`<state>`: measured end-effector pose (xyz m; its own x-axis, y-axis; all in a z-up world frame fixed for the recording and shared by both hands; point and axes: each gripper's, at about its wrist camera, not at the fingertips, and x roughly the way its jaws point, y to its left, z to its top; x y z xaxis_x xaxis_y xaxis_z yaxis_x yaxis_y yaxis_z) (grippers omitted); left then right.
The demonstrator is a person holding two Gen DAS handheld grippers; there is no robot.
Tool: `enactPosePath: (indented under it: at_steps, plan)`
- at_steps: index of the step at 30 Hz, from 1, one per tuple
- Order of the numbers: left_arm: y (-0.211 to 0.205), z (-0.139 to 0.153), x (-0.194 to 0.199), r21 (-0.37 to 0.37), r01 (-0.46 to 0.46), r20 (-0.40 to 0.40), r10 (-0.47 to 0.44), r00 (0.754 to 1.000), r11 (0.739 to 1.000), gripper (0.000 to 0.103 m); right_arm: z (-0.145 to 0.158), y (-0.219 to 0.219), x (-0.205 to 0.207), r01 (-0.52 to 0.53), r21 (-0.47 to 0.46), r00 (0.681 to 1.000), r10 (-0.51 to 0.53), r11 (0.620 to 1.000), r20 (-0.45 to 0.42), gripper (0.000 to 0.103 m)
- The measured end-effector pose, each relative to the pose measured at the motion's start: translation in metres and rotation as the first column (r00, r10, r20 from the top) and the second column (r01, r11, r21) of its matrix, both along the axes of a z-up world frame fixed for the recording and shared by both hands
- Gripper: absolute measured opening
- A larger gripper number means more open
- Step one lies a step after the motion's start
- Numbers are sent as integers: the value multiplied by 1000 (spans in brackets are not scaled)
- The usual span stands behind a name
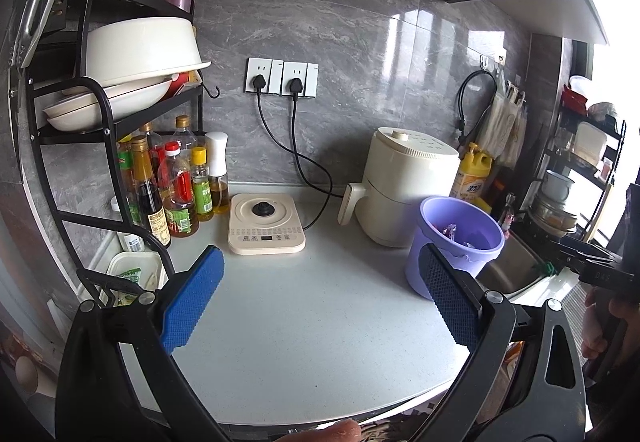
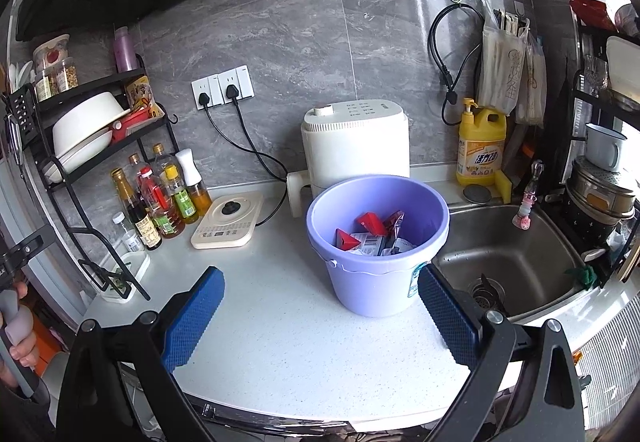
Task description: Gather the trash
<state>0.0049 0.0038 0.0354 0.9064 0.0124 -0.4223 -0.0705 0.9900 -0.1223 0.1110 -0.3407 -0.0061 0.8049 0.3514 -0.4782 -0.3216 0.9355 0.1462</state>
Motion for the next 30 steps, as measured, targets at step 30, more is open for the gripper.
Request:
enactPosePath:
  at_steps: [30]
  plan:
    - [-29,-4,12,-16,27,-2,-27,1000,1000,97,-3,-21,-18,23,-20,1000,-23,1000,-8,95]
